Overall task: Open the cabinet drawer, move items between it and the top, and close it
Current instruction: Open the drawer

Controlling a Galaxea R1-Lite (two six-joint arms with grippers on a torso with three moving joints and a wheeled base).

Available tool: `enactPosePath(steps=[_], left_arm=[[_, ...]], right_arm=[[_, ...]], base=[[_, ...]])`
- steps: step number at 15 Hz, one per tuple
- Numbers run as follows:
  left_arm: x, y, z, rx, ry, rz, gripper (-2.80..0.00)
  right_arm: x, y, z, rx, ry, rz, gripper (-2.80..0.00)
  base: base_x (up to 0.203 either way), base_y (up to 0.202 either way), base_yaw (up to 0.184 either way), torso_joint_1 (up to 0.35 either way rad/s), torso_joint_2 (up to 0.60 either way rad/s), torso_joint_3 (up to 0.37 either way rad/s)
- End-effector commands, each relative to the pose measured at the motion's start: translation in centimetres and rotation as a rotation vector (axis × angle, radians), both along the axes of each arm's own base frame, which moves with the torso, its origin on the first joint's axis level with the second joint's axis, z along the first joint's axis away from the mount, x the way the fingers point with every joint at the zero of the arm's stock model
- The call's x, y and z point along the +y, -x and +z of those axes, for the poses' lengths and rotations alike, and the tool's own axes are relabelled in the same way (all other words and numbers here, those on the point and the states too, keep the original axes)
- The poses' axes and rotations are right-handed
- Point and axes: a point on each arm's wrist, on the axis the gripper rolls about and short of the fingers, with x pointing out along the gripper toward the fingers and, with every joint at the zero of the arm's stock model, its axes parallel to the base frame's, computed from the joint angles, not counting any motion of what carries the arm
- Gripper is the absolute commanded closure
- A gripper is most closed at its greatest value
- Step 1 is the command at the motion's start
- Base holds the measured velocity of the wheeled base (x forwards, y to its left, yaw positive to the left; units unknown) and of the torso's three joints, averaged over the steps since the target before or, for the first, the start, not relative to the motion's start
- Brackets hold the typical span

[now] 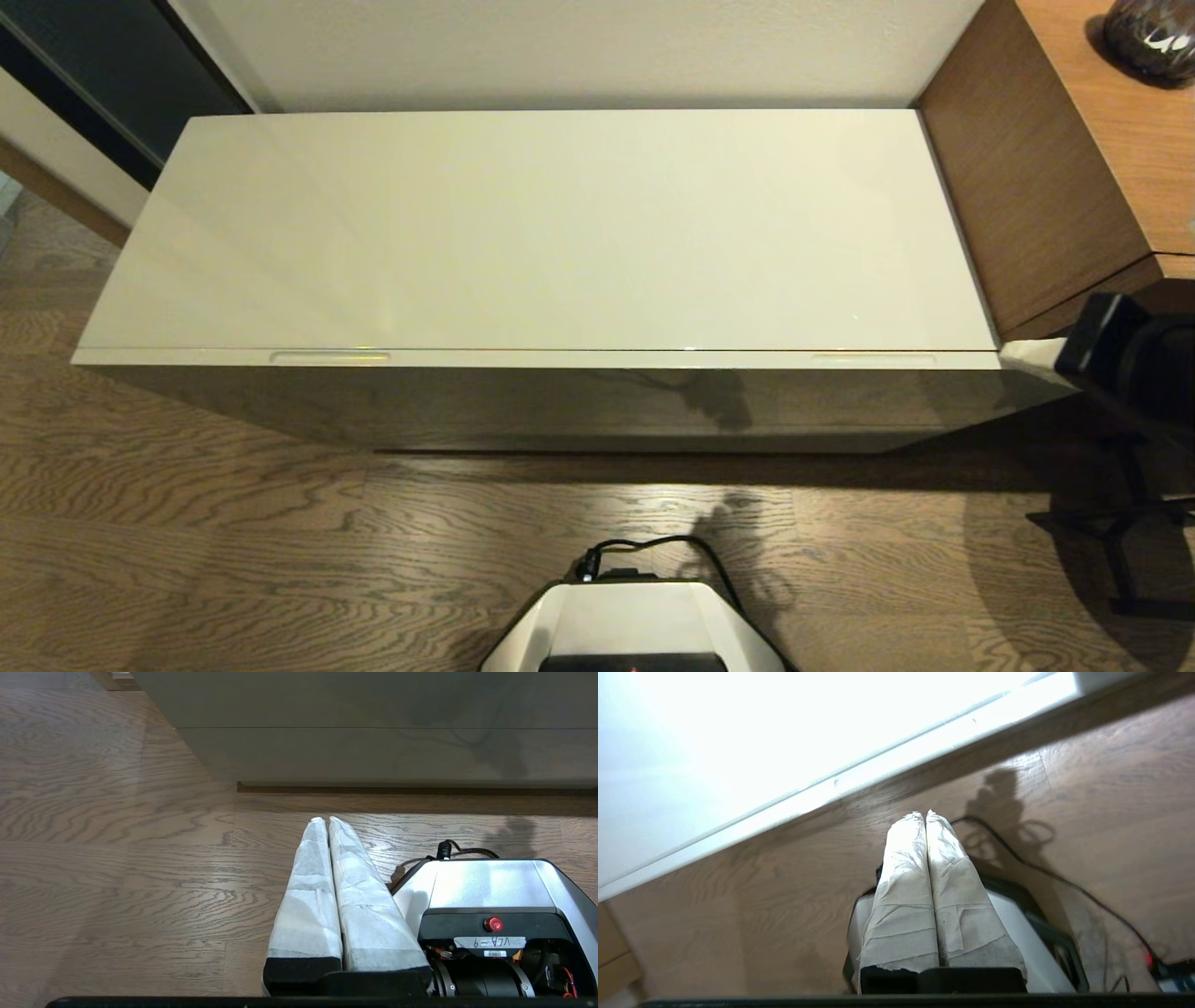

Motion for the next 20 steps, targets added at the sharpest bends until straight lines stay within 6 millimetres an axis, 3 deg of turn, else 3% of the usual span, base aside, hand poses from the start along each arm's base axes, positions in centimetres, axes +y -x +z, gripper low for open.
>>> enactPosePath(steps=[1,7,12,20], left_arm=[[0.0,0.0,0.0,0.002,0.000,0.001,0.00],[0.0,0.0,0.0,0.002,0.000,0.001,0.00],[0.0,0.0,0.0,0.002,0.000,0.001,0.00],[0.0,0.0,0.0,0.002,0.000,0.001,0.00]], right_arm=[[1.3,-2.9,-1.8,0.045,0.021,0.001,0.00],[3.8,-4.7,-2.8,0.018,0.111,0.051,0.00],[4.3,-5.9,-3.4,-0.003,0.232,0.064,0.00],[4.9,-7.4,-4.6,-0.017,0.198,0.041,0.00]], base=[[0.000,0.000,0.000,0.000,0.00,0.000],[0.000,0.000,0.000,0.000,0.00,0.000],[0.000,0.000,0.000,0.000,0.00,0.000],[0.000,0.000,0.000,0.000,0.00,0.000]])
